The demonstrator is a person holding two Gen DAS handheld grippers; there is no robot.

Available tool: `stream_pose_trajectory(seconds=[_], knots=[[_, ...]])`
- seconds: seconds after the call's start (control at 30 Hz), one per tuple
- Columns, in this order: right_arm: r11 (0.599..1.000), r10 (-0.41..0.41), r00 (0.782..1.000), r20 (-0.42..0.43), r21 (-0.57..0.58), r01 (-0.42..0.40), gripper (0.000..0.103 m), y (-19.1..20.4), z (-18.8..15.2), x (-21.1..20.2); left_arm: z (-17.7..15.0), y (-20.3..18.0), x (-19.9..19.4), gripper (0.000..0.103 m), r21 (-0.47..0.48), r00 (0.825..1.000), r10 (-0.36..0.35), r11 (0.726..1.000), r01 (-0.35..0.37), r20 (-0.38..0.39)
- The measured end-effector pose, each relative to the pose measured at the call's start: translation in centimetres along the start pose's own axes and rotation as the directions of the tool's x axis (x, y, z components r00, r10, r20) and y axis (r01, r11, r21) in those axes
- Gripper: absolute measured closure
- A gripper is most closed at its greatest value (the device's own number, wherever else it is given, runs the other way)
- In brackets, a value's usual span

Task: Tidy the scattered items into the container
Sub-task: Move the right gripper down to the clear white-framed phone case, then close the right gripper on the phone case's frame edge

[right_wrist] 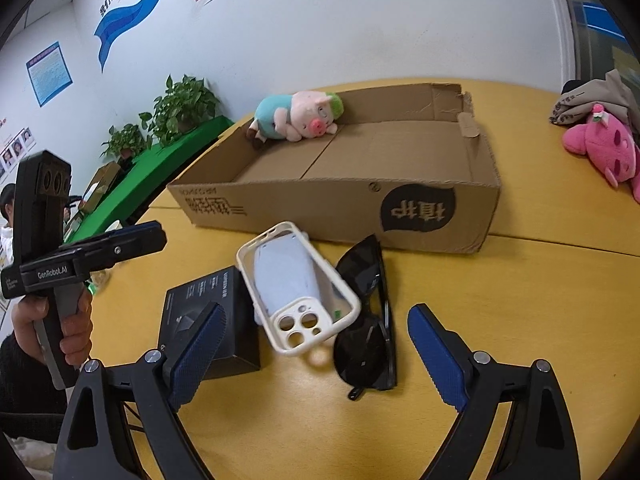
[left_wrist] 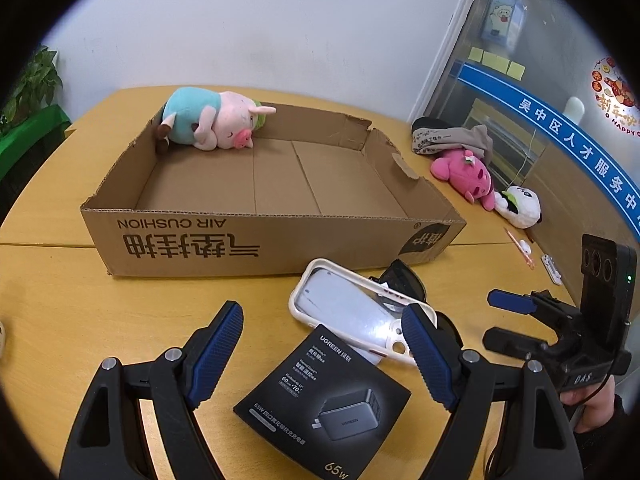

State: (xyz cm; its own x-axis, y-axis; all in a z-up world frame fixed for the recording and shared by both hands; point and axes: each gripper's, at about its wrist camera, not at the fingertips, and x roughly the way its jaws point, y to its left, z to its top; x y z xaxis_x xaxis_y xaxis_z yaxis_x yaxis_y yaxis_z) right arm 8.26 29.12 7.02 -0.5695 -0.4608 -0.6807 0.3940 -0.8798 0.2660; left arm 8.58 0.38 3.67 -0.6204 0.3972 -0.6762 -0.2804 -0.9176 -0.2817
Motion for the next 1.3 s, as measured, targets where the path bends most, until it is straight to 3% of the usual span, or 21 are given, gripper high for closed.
stream_pose_trajectory(seconds=[0.33, 0.43, 0.47, 0.5, 0.6, 0.77, 0.83, 0.87, 0.97, 1.13, 1.3], knots=[[1.000, 0.001, 1.000, -0.020, -0.012, -0.001, 0.011, 1.7, -0.2, 0.9, 1.6, 0.2, 3.0, 0.023, 0.037, 0.996, -0.055, 0.998, 0.057, -0.072], [1.000, 0.012, 0.999, -0.051, 0.002, -0.012, 0.039, 1.6, -0.5, 1.6, 2.1, 0.3, 4.2, 0.023, 0.043, 0.993, -0.075, 0.996, 0.080, -0.090], [1.000, 0.020, 0.998, -0.068, 0.014, -0.019, 0.056, 1.4, -0.7, 2.0, 2.3, 0.3, 4.6, 0.023, 0.048, 0.992, -0.082, 0.995, 0.087, -0.097], [0.999, 0.028, 0.996, -0.086, 0.025, -0.025, 0.062, 1.2, -0.9, 2.4, 2.5, 0.3, 5.1, 0.024, 0.053, 0.990, -0.086, 0.994, 0.092, -0.107], [0.997, 0.045, 0.991, -0.129, 0.062, -0.037, 0.061, 0.7, -1.8, 3.6, 2.8, 0.7, 7.0, 0.028, 0.054, 0.986, -0.078, 0.995, 0.087, -0.148], [0.990, 0.079, 0.985, -0.154, 0.129, -0.060, 0.061, -0.3, -2.1, 4.9, 2.6, 1.6, 10.1, 0.050, 0.039, 0.969, -0.067, 0.996, 0.078, -0.238], [0.986, 0.097, 0.980, -0.171, 0.151, -0.071, 0.061, -0.6, -2.1, 5.7, 2.3, 1.9, 11.1, 0.071, 0.024, 0.957, -0.080, 0.996, 0.090, -0.278], [0.984, 0.108, 0.978, -0.176, 0.160, -0.080, 0.062, -0.8, -2.1, 6.0, 2.2, 2.1, 11.4, 0.074, 0.018, 0.953, -0.085, 0.995, 0.095, -0.291], [0.981, 0.124, 0.976, -0.180, 0.172, -0.093, 0.061, -0.8, -2.0, 6.6, 1.8, 2.6, 11.4, 0.075, -0.006, 0.953, -0.101, 0.995, 0.103, -0.284], [0.975, 0.140, 0.976, -0.169, 0.194, -0.107, 0.062, -1.1, -2.0, 6.7, 1.6, 3.7, 10.2, 0.095, -0.034, 0.964, -0.085, 0.996, 0.080, -0.250], [0.975, 0.145, 0.978, -0.148, 0.190, -0.116, 0.066, -0.5, -1.4, 6.6, 1.2, 4.7, 8.2, 0.096, -0.056, 0.973, -0.079, 0.996, 0.069, -0.217]])
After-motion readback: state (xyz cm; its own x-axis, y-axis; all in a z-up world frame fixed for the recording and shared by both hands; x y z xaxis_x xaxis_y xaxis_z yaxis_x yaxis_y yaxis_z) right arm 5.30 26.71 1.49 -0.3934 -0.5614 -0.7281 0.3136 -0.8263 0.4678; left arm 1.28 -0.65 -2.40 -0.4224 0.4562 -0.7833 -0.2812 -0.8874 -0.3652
